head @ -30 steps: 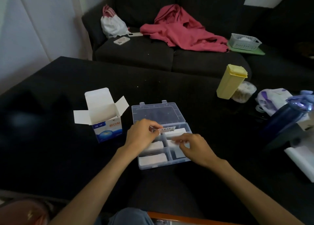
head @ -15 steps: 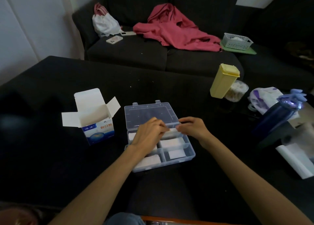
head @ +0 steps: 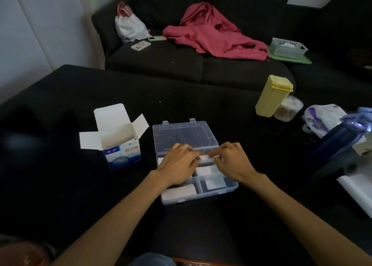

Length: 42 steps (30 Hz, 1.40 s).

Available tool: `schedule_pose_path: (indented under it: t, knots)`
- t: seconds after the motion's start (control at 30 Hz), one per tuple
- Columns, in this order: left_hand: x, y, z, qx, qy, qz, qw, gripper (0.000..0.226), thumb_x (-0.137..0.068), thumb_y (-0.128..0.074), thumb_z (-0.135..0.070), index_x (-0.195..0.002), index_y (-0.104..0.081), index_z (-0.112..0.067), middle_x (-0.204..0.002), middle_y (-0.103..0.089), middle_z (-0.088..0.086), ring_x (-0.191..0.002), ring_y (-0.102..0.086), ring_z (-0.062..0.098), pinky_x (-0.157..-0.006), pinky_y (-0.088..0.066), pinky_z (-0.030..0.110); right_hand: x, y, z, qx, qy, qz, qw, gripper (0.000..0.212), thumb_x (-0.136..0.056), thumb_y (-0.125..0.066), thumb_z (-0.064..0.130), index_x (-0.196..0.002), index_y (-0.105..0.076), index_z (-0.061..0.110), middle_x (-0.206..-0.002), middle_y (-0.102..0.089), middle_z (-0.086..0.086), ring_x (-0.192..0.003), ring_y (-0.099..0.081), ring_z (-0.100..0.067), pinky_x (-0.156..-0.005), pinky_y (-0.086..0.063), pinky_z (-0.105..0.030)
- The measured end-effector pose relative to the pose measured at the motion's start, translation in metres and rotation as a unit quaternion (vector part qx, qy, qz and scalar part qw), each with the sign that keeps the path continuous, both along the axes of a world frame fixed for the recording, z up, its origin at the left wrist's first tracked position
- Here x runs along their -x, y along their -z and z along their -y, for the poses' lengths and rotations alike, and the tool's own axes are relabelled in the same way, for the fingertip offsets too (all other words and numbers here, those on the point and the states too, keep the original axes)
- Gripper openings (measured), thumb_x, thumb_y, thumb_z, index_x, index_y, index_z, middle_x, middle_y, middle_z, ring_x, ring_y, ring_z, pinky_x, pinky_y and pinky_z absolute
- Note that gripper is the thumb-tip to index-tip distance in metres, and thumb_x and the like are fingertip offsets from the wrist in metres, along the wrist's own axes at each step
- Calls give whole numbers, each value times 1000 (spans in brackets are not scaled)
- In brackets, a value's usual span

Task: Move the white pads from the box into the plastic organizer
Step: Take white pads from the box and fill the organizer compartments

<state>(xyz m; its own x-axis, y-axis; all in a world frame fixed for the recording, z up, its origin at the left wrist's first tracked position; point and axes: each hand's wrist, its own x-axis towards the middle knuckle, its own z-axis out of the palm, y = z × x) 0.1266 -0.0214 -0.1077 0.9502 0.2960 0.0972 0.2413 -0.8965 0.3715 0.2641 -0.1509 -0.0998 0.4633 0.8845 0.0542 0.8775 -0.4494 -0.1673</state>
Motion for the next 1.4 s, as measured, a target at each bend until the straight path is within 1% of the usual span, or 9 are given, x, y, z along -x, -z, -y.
schedule_pose_path:
  t: [0.13,0.27,0.43,0.6,0.77,0.9,1.0,1.17,1.4]
  knots:
    - [12,-12,-6,52,-45,22,997,42,-92,-51,-17,-129,-51,-37,-127,-50,-6,-123,-40,14,-101,-33,31,1,-6,2,-72,24,-58,995,24,-91,-49,18,-106,-65,28,-105,-66,10,-105,-52,-5,-98,-34,-25]
    - [55,-50,-26,16,-101,98,990,36,-91,-56,-20,-124,-57,-35,-124,-56,-10,-119,-45,7,-104,-35,30,11,-36,-18,-139,36,-104,984,22,-89,-55,14,-105,-65,24,-109,-64,8,-103,-51,-4,-90,-43,-23]
    - [125,-82,-72,-44,-328,188,925,27,-86,-62,-25,-113,-63,-30,-112,-62,-3,-107,-55,14,-90,-45,33,63,-81,-73,-201,-74,-133,968,24,-89,-55,13,-108,-65,25,-110,-64,9,-102,-50,-1,-90,-44,-23]
    - [166,-61,-104,-7,-350,61,935,20,-90,-56,-32,-108,-66,-31,-115,-63,-5,-100,-60,18,-76,-49,32,123,-92,-141,-112,-174,-120,971,27,-92,-53,15,-116,-62,23,-121,-60,3,-111,-53,-9,-89,-43,-22]
    - [171,-47,-99,88,-399,110,906,21,-81,-66,-47,-95,-62,-33,-99,-59,-14,-84,-56,6,-64,-42,25,137,-75,-160,-29,-171,-80,982,26,-92,-53,14,-115,-65,15,-119,-64,-7,-106,-60,-18,-86,-48,-24]
    - [160,-51,-107,195,-414,54,888,48,-80,-65,-51,-119,-51,-27,-97,-61,-10,-98,-61,17,-75,-45,30,140,-70,-144,-23,-150,-89,984,23,-91,-58,19,-111,-69,17,-115,-67,-5,-100,-64,-18,-87,-52,-26]
    - [154,-54,-105,242,-377,28,894,45,-82,-63,-46,-123,-57,-28,-101,-63,-6,-93,-59,16,-77,-47,32,140,-70,-130,-9,-145,-95,985,23,-89,-60,21,-111,-69,18,-111,-68,-4,-97,-65,-16,-90,-50,-25]
    - [154,-51,-91,186,-372,81,906,35,-83,-62,-50,-109,-67,-28,-73,-53,-17,-70,-51,2,-61,-41,24,137,-65,-126,41,-133,-56,989,28,-93,-54,17,-120,-62,17,-123,-60,-9,-108,-59,-22,-95,-47,-31]
    - [159,-54,-86,178,-374,82,907,34,-80,-63,-56,-101,-70,-30,-76,-58,-14,-76,-56,7,-61,-40,26,148,-60,-151,180,-182,-83,963,46,-92,-47,6,-137,-40,16,-140,-42,-11,-125,-44,-32,-105,-39,-44]
